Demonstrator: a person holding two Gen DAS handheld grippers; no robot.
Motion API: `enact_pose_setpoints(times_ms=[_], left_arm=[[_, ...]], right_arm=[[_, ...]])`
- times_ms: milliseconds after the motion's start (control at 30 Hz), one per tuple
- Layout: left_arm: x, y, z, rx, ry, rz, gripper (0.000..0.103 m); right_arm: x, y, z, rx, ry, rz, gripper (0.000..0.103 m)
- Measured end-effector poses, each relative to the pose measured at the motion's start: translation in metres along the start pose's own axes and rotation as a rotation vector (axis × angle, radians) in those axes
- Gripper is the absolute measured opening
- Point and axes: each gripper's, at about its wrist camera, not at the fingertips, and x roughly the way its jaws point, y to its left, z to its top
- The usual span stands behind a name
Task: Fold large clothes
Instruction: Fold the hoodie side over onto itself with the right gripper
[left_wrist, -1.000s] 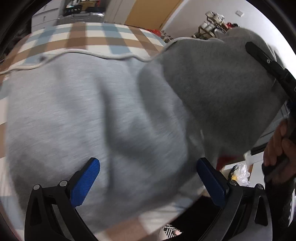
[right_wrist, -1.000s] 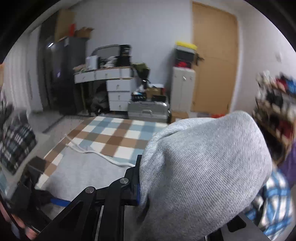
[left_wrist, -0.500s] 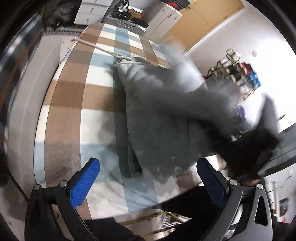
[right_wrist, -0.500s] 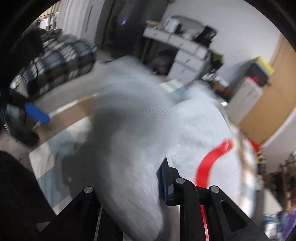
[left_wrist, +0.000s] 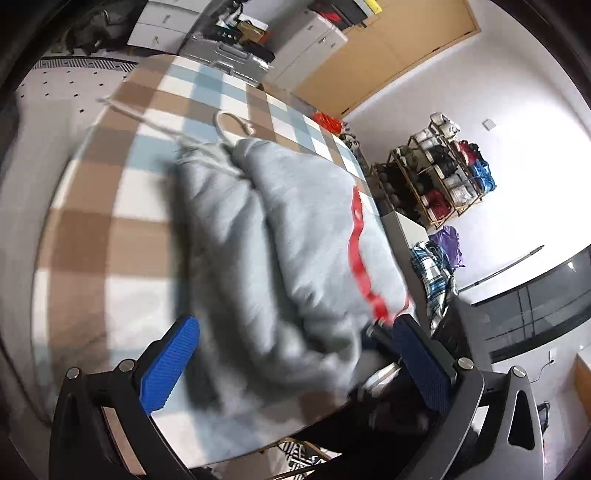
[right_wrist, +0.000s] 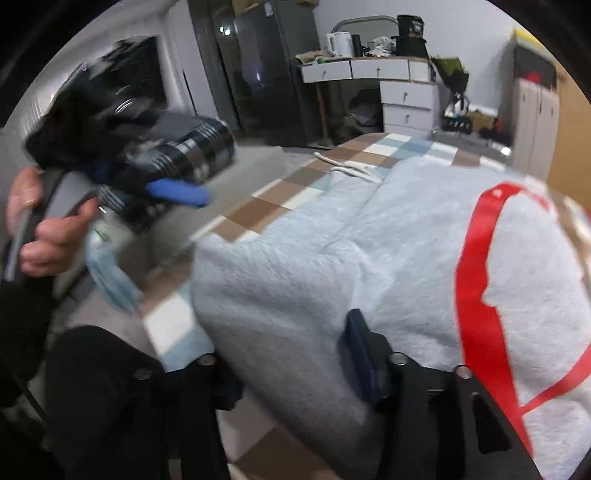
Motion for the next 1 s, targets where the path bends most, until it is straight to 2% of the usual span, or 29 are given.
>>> enact_pose_setpoints(times_ms=[33,133,167,267,300,367,433,533,567,600,667,733,800,867,933,1000], left_arm=[[0.01,-0.007,0.011,0.0,0.026,0.013,0.102],[0.038,-0.013,0.03,-0.023,0.087,0.013,0.102],[0.047,-0.013,0.033,-0.038,0.112,0.015,0.102],[0.073,-0.009,0.03,-0.116,0.211,-0.025,0.102],[0.079,-0.008,0.028,-0.133,0.242,-0.036,0.102],[0.093,-0.006,0.021,-0.157,0.314,-0.028,0.102],[0.106,-0.005,0.016,-0.159,0.359,-0.012,0.102],[0.111,-0.008,0.012,-0.168,0.366,0.001,0.102],[0.112,-0.007,0.012,-0.176,0.361,-0.001,0.102],[0.112,-0.006,0.012,-0.183,0.353,-0.01,0.1],[0.105,-0.004,0.013,-0.178,0.325,-0.024,0.079],[0.095,-0.004,0.013,-0.16,0.312,-0.031,0.032],[0.089,-0.004,0.011,-0.129,0.294,-0.005,0.015],[0.086,-0.003,0.011,-0.117,0.272,-0.018,0.008],[0.078,-0.006,0.011,-0.109,0.255,-0.055,0.005],[0.072,-0.013,0.014,-0.088,0.235,-0.057,0.005]], right_arm=[[-0.004,-0.002,0.0,0.02,-0.005,0.051,0.064],[-0.032,-0.026,0.005,0.176,-0.033,0.277,0.065],[-0.044,-0.037,0.004,0.224,-0.057,0.309,0.069],[-0.087,-0.074,0.0,0.346,-0.172,0.416,0.093],[-0.106,-0.09,-0.004,0.383,-0.236,0.46,0.097],[-0.126,-0.111,-0.01,0.421,-0.306,0.461,0.103],[-0.132,-0.13,-0.016,0.482,-0.318,0.425,0.103],[-0.114,-0.153,-0.022,0.594,-0.262,0.387,0.103],[-0.108,-0.159,-0.024,0.63,-0.238,0.389,0.103],[-0.095,-0.164,-0.027,0.684,-0.209,0.433,0.103],[-0.087,-0.168,-0.03,0.725,-0.21,0.472,0.103],[-0.085,-0.17,-0.027,0.74,-0.213,0.494,0.103],[-0.084,-0.175,-0.029,0.782,-0.217,0.524,0.103],[-0.079,-0.18,-0.031,0.801,-0.204,0.548,0.103],[-0.079,-0.177,-0.029,0.762,-0.183,0.497,0.103],[-0.079,-0.171,-0.022,0.723,-0.176,0.449,0.103]])
